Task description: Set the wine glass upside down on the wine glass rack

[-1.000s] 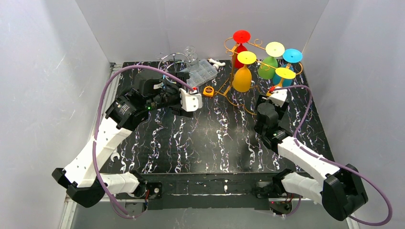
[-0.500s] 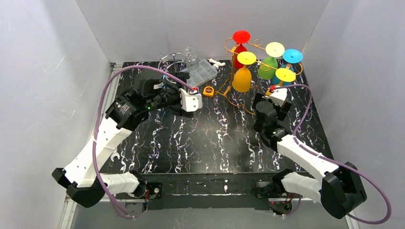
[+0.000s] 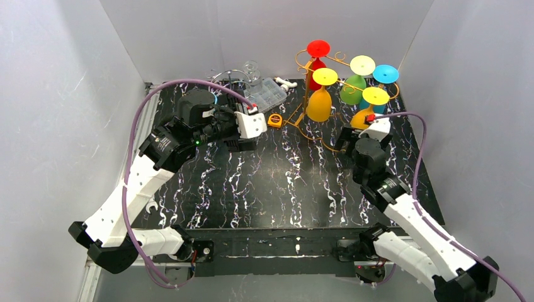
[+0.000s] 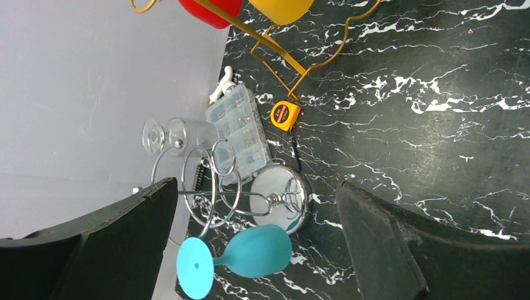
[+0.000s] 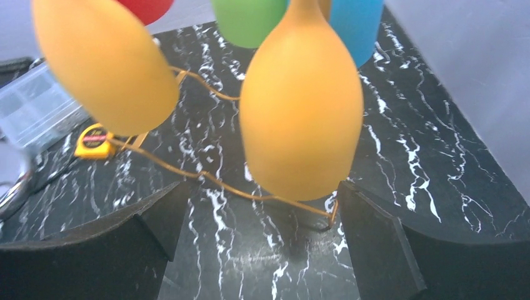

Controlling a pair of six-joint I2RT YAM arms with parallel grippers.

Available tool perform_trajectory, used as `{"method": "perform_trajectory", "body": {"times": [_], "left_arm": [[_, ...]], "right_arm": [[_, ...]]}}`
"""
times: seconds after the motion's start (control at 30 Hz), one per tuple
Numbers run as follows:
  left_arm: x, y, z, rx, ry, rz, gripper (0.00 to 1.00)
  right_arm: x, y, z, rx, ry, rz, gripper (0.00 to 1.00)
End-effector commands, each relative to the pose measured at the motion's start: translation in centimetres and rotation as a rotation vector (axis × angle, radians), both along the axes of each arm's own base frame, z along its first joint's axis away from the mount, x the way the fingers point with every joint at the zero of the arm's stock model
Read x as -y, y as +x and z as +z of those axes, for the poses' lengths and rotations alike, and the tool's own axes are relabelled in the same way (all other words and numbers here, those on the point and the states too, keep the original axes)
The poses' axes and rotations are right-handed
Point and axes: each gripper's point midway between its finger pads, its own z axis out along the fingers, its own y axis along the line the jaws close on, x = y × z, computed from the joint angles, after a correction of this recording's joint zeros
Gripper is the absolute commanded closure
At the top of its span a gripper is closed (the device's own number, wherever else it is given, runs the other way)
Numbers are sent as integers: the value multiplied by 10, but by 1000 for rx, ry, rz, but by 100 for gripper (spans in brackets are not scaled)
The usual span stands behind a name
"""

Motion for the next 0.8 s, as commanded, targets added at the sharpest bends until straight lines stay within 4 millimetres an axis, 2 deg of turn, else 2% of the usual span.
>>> {"method": "perform_trajectory", "body": {"times": [0.0,0.17,0.23,0.3,0.37,0.47,0.53,0.57,0.67,0.73,0.77], "left_arm": [[-4,-2,9,-52,-80,80,2],[-11,-1,6,-137,-133,176,2],[-18,5,7,-180,-175,239,2],[-25,13,8,-244,-225,308,2],[-35,20,8,-307,-279,366,2],[-52,29,5,-366,-336,442,2],[-62,31,2,-370,-350,473,2],[-67,31,2,-373,-363,490,2],[-74,30,0,-391,-383,509,2],[-77,29,3,-384,-394,510,2],[-78,28,6,-378,-399,508,2]], "right_arm": [[-11,-26,11,-85,46,127,2],[5,-43,59,-19,97,92,3],[8,-45,63,-55,83,72,10],[6,-48,57,-103,70,88,17],[4,-50,44,-142,68,94,18],[17,-62,23,-180,123,10,19],[31,-70,17,-148,195,-79,30],[35,-73,15,-139,225,-113,40],[37,-75,-1,-201,253,-184,56],[35,-73,-15,-266,233,-206,58],[33,-72,-20,-283,229,-209,55]]}}
